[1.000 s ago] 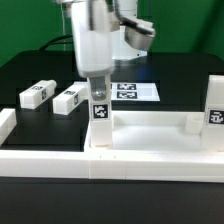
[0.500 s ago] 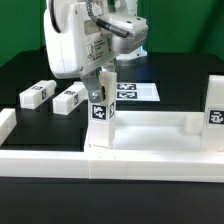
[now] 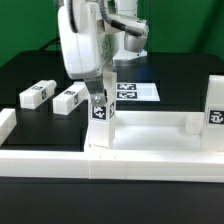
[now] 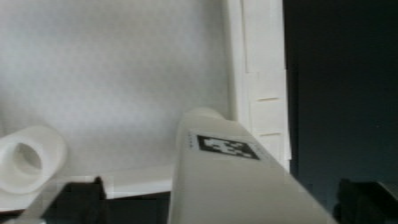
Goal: Assemble desk
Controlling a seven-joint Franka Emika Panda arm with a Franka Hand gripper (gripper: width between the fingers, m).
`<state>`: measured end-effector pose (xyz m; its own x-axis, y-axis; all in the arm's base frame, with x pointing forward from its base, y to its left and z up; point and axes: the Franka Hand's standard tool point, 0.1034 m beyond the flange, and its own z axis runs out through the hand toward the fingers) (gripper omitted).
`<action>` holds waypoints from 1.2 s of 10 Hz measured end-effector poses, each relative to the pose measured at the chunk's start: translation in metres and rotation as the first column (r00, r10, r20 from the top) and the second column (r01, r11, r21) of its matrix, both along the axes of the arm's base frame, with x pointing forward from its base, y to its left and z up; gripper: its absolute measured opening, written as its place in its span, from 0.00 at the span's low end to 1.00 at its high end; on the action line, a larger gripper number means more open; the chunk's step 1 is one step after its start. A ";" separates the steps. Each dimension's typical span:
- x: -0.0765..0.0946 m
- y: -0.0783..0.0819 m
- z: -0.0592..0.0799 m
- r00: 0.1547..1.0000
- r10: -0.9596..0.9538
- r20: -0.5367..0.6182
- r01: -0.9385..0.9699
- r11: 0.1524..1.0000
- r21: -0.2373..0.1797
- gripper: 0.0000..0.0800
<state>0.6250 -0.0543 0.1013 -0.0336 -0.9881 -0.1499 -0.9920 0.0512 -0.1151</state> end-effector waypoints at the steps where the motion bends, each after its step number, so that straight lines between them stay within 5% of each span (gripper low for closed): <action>1: 0.000 0.000 0.000 0.997 0.076 0.011 -0.076 0.997 -0.010 0.81; 8: -0.002 0.001 0.001 0.767 0.641 -0.016 -0.638 0.761 -0.118 0.81; 12: -0.002 0.001 0.001 0.530 0.847 -0.035 -0.840 0.519 -0.157 0.81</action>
Offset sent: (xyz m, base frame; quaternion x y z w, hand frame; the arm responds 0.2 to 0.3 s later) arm 0.0000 -0.0050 0.0055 -0.0441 0.0245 -0.2968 0.9536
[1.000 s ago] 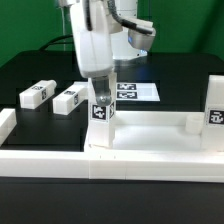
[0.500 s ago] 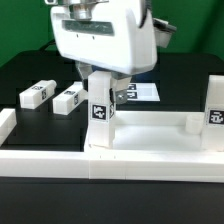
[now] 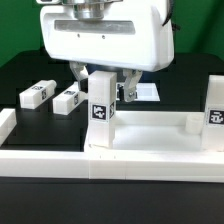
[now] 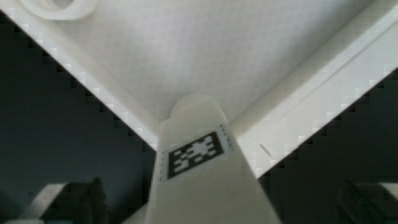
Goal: Assemble desk
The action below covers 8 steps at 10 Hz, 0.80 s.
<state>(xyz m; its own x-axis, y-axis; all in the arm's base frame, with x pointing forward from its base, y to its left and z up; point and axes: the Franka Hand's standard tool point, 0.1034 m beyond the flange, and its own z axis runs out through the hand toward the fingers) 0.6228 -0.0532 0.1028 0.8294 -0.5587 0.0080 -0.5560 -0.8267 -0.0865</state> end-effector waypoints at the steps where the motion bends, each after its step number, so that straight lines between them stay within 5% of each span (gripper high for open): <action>1: 0.001 0.000 0.001 0.998 0.068 0.000 -0.068 0.998 -0.018 0.81; 3: 0.003 -0.003 0.003 0.958 0.288 -0.009 -0.288 0.955 -0.071 0.81; 5: 0.003 -0.002 0.003 0.933 0.360 -0.012 -0.360 0.930 -0.078 0.81; 7: 0.003 -0.002 0.003 0.933 0.360 -0.012 -0.360 0.930 -0.077 0.48; 8: 0.003 -0.002 0.003 0.933 0.360 -0.012 -0.360 0.930 -0.077 0.48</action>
Offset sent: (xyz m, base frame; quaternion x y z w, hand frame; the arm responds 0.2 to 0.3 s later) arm 0.0051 -0.0032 0.0030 -0.0418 0.0036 -0.1776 0.9832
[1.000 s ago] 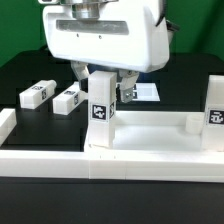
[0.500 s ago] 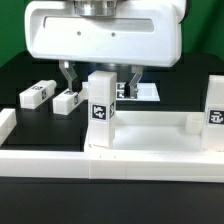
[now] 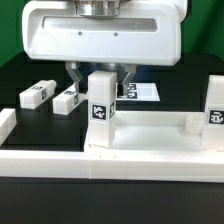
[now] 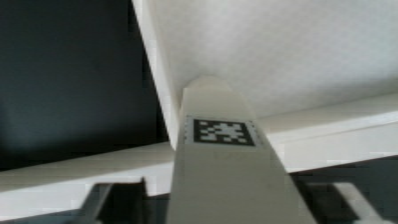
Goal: Assemble desk
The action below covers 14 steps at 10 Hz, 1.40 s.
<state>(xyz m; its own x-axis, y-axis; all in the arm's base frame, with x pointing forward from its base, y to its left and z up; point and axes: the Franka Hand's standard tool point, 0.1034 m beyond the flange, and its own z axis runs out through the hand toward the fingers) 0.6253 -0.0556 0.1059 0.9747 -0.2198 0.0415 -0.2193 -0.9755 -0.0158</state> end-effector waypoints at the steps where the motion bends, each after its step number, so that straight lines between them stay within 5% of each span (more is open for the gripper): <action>1: 0.000 0.000 0.000 1.000 -0.004 0.000 0.004 1.000 0.000 0.36; 6: 0.000 -0.002 0.000 0.975 -0.224 -0.002 0.224 0.974 0.032 0.36; 10: -0.001 -0.004 -0.001 0.833 -0.553 -0.020 0.552 0.829 0.086 0.36; 14: -0.002 -0.004 -0.001 0.656 -0.753 -0.055 0.754 0.650 0.095 0.36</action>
Offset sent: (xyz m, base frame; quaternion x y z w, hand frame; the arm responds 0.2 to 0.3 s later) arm 0.0000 0.0000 0.0000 0.0000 0.0000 0.0000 1.0000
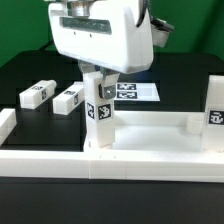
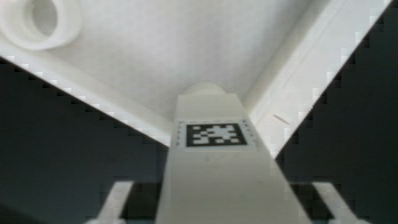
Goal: Assemble desk
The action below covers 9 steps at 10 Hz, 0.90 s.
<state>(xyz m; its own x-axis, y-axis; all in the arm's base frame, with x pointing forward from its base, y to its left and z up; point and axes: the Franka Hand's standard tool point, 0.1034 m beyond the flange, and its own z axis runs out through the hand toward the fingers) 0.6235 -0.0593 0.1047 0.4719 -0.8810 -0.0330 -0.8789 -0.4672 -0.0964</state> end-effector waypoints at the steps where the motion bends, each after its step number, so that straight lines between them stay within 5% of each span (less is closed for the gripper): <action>1: 0.000 0.001 -0.001 0.993 -0.120 -0.009 0.120 0.993 0.011 0.36; 5: 0.001 0.003 -0.001 0.933 -0.359 -0.031 0.360 0.932 0.032 0.36; 6: 0.001 0.003 -0.001 0.943 -0.331 -0.028 0.332 0.943 0.030 0.48; 7: 0.001 0.003 -0.001 0.954 -0.298 -0.024 0.299 0.954 0.029 0.71; 9: 0.001 0.002 -0.001 0.982 -0.189 -0.019 0.190 0.982 0.018 0.78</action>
Offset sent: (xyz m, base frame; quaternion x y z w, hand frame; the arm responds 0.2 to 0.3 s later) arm 0.0033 0.0021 0.0009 0.0068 -0.0061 0.1152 0.9933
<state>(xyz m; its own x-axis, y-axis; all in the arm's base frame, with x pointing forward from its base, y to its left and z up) 0.6247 -0.0568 0.1039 0.2955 -0.9535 -0.0584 -0.9530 -0.2900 -0.0879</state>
